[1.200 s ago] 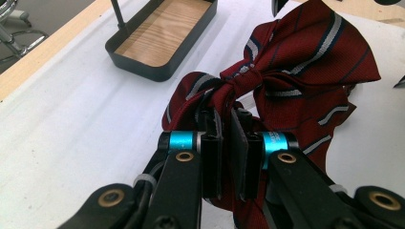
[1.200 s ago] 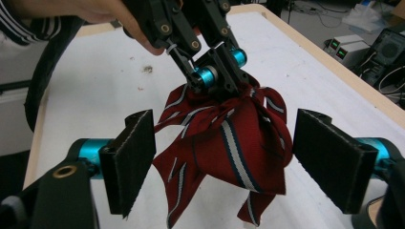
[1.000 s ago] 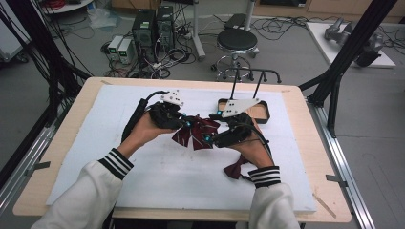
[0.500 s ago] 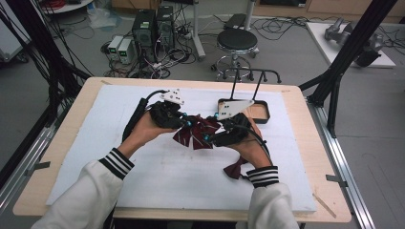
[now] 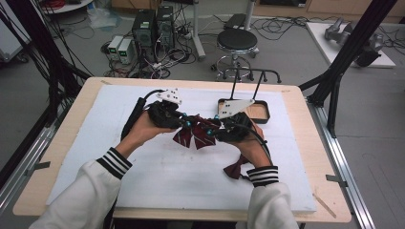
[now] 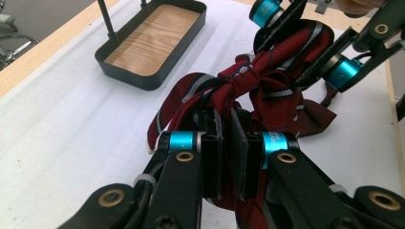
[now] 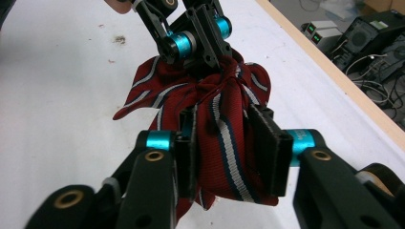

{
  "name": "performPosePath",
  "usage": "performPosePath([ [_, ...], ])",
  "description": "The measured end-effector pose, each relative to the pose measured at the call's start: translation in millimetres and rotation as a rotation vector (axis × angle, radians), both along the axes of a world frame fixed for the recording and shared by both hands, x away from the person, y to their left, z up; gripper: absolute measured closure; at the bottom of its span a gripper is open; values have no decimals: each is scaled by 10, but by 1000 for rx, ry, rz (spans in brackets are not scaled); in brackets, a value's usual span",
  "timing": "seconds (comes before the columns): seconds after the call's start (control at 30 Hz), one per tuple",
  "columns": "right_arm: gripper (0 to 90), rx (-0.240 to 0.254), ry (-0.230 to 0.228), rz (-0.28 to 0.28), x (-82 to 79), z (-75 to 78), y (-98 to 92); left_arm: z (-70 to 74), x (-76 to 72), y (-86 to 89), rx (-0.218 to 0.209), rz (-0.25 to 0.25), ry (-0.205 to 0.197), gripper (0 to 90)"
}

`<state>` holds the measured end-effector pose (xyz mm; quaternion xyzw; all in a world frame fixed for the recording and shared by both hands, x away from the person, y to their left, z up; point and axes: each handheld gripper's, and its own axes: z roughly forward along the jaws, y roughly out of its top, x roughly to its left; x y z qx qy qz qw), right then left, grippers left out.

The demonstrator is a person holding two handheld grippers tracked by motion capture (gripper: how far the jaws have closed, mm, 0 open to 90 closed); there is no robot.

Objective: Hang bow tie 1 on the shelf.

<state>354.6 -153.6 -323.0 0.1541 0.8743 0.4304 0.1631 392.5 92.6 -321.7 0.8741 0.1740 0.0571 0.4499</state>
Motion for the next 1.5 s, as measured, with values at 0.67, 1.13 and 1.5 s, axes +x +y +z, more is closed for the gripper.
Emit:
performPosePath([
  [0.67, 839, 33, 58, -40, 28, 2, -29, -5, -12, 34, -13, -19, -2, 825],
  [1.13, 844, 64, 37, -47, 10, 31, -68, -12, -10, 53, -16, 4, -21, 583],
  [1.5, 843, 124, 12, -80, -1, 100, -221, -86, -24, 127, -87, 23, -75, 154],
])
